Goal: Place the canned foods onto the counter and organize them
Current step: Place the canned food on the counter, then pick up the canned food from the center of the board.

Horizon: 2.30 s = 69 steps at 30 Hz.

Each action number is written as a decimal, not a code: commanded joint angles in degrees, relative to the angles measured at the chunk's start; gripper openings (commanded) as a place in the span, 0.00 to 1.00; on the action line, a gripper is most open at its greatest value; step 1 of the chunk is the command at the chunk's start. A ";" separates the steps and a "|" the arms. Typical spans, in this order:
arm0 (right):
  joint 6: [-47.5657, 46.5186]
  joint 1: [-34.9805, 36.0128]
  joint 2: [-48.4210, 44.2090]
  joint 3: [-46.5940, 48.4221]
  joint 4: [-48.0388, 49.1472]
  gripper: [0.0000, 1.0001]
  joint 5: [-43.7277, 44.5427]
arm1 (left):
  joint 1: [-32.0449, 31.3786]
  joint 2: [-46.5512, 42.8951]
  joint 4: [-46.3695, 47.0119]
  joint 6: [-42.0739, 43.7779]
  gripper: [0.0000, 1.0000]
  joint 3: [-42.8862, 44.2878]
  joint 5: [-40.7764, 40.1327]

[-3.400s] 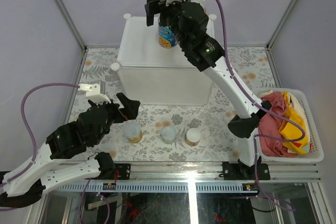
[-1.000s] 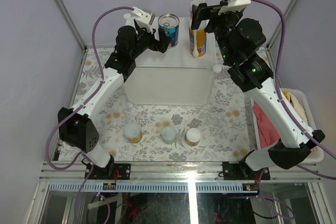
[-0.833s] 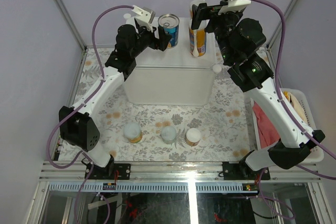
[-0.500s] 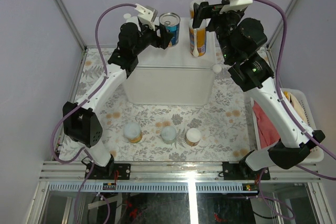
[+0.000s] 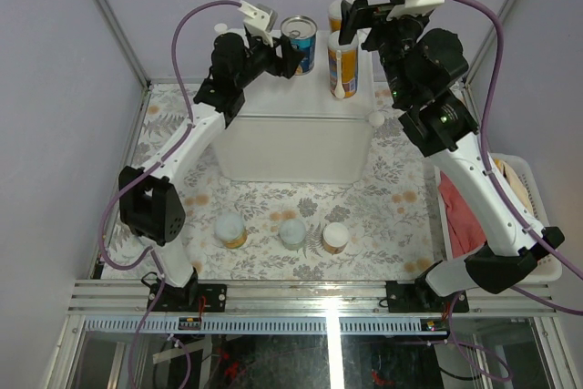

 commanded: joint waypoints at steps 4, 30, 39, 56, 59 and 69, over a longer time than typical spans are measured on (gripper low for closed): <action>0.54 -1.25 0.57 0.87 3.68 1.00 -1.45 | 0.72 2.84 6.15 -1.27 0.70 3.85 0.64; 0.89 -2.70 2.12 2.60 3.17 1.00 -2.56 | 1.44 6.95 8.33 -4.63 0.81 7.62 0.03; 1.30 -2.68 2.12 2.86 1.98 0.99 -2.85 | 1.47 2.67 6.50 -4.83 1.00 4.84 -1.22; 5.28 -2.63 3.88 6.31 -3.35 0.99 -5.25 | 1.32 -17.69 -12.01 -10.02 1.00 -3.39 -20.78; 6.46 -2.59 4.75 8.25 -5.20 0.99 -6.40 | 1.28 -21.42 -20.24 -14.66 1.00 -3.47 -33.66; 9.63 -0.78 8.01 10.83 -8.06 1.00 -8.93 | 1.37 -27.02 -52.16 -48.77 1.00 -2.04 -64.02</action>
